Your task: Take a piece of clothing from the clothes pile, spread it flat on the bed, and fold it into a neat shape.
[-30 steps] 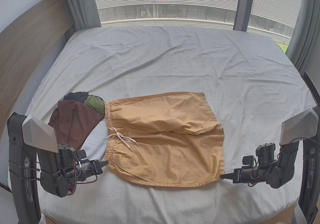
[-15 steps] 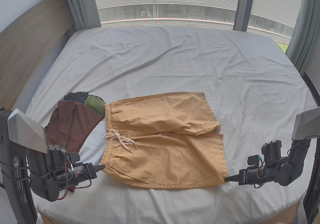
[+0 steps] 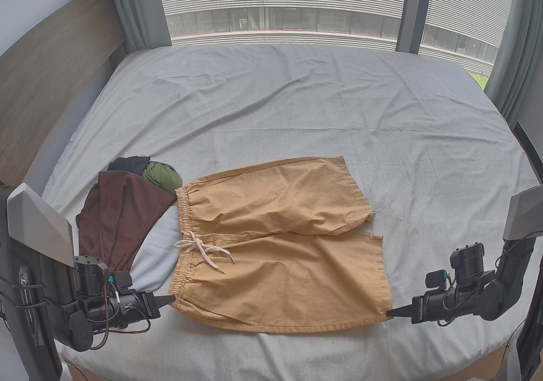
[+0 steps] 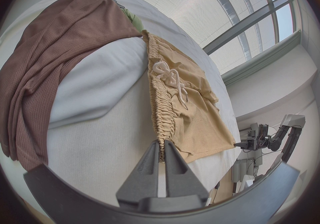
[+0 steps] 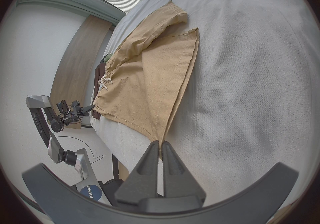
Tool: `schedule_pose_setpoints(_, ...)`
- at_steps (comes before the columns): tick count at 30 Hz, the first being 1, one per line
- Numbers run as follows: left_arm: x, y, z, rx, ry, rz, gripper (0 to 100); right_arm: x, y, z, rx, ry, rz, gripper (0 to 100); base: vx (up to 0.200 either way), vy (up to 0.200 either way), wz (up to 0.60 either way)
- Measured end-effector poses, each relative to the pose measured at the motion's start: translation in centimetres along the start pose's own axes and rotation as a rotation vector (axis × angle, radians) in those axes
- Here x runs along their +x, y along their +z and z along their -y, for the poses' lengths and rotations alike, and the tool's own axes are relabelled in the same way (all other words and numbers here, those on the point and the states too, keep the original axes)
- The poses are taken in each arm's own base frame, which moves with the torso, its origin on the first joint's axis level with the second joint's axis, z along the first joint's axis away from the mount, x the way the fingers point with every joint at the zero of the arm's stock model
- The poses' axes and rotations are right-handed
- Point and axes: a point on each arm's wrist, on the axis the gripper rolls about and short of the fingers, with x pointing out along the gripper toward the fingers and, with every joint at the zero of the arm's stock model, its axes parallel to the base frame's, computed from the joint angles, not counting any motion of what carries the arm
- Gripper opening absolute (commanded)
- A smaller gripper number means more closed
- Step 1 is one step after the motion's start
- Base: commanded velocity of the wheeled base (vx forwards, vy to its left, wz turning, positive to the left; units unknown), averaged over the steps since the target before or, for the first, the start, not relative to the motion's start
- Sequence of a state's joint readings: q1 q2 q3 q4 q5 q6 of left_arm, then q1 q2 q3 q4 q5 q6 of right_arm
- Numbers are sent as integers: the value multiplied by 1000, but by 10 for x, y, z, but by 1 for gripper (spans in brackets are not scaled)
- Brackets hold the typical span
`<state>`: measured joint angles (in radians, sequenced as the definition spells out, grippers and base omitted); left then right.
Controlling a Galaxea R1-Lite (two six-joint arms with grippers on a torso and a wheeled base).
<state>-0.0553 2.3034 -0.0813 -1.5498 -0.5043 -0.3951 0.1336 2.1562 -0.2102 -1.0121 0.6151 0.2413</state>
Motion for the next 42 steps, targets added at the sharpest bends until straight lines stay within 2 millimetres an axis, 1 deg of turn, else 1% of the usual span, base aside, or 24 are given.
schedule_pose_setpoints(8, -8, -10, 1, 10, 13, -43, 0, -4, -9, 0, -6, -8, -23, 0, 0, 0, 0)
schedule_pose_setpoints(14, -10, -13, -1, 30, -5, -67, 0, -7, -15, 0, -7, -12, -36, 0, 0, 0, 0)
schedule_pose_setpoints(19, -9, -15, -3, 40, -1, -75, 0, -8, -15, -1, -11, -11, -30, 0, 0, 0, 0)
schedule_pose_setpoints(25, -11, -13, -1, 45, -22, -68, 0, -9, -7, -2, -54, 8, 34, 0, 0, 0, 0)
schedule_pose_setpoints(30, -15, -3, 5, -2, -44, -23, 0, -10, 3, -6, -111, 37, 125, 0, 0, 0, 0)
schedule_pose_setpoints(36, -16, 18, 17, -34, -96, 73, 0, -13, 21, -14, -147, 84, 263, 0, 0, 0, 0)
schedule_pose_setpoints(40, -13, 36, 27, -52, -143, 141, 0, -12, 32, -18, -149, 109, 314, 0, 0, 0, 0)
schedule_pose_setpoints(42, -11, 41, 30, -54, -159, 161, 0, -12, 37, -20, -149, 119, 333, 0, 0, 0, 0)
